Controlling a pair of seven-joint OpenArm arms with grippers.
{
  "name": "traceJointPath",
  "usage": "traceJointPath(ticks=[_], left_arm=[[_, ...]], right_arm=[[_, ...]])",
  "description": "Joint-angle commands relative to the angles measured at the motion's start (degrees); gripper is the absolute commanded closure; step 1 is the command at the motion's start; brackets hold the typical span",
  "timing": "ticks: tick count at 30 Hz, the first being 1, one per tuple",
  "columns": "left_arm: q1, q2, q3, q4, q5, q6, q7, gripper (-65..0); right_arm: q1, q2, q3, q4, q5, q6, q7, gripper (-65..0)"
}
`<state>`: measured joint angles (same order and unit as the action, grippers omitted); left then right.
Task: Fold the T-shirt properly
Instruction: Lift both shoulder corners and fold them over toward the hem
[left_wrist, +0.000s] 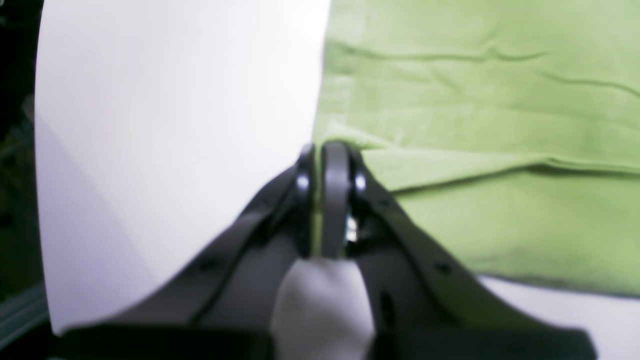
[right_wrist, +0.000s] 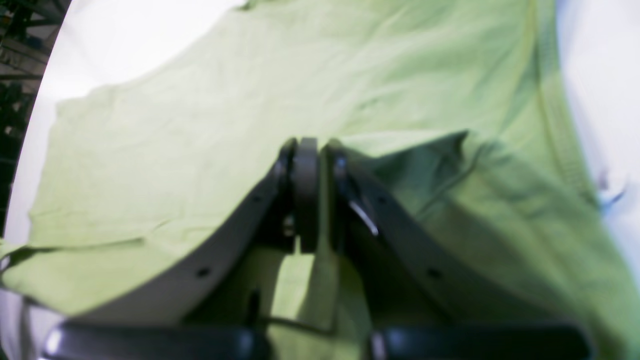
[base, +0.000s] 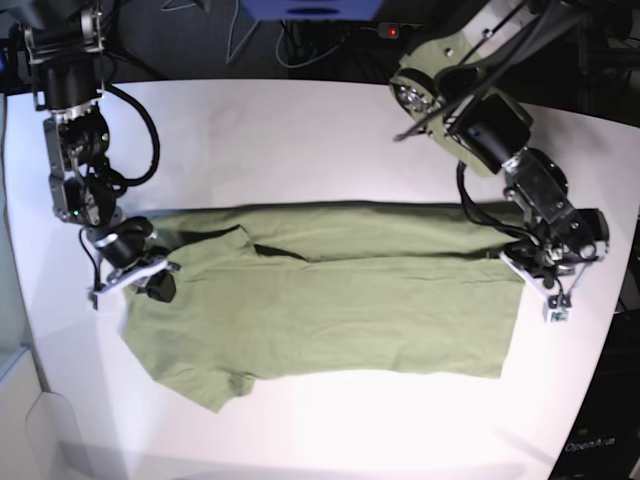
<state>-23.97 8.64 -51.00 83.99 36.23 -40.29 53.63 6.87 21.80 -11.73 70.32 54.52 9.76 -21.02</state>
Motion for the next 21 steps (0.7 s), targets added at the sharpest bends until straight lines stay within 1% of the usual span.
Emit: traceJointPath(ticks=[1, 3, 6, 11, 14, 18, 20, 21], left_arm=[[-1.4, -0.4, 0.2, 0.9, -0.2, 0.3, -1.4, -2.3], [-1.3, -0.4, 0.2, 0.9, -0.2, 0.3, -1.5, -2.3], [-1.3, -0.4, 0.1, 0.8, -0.2, 0.3, -1.8, -2.4], [-1.3, -0.4, 0.1, 0.8, -0.2, 0.3, -1.8, -2.5], [-1.3, -0.3, 0.1, 0.8, -0.2, 0.3, -1.8, -2.5], [-1.3, -0.2, 0.1, 0.8, -0.2, 0.3, -1.8, -2.5], [-1.3, -0.2, 0.1, 0.8, -0.2, 0.3, -1.8, -2.6], [-1.3, -0.2, 0.1, 0.8, -0.2, 0.3, -1.8, -2.6]], right_arm=[[1.9, 0.9, 0.3, 0.8, 0.9, 0.0, 1.6, -3.3], [2.1, 1.9, 0.3, 0.5, 0.9, 0.0, 1.6, -3.5], [2.6, 2.4, 0.3, 0.4, 0.9, 0.0, 1.6, -3.5], [2.6, 2.5, 0.3, 0.4, 0.9, 0.0, 1.5, -4.5], [2.3, 2.5, 0.3, 0.4, 0.9, -0.1, 1.5, -9.9], [2.7, 2.3, 0.4, 0.4, 0.9, -0.1, -1.3, -19.9], [2.7, 2.3, 0.4, 0.4, 0.9, -0.1, -1.4, -23.9], [2.7, 2.3, 0.4, 0.4, 0.9, -0.1, -1.4, -27.0]])
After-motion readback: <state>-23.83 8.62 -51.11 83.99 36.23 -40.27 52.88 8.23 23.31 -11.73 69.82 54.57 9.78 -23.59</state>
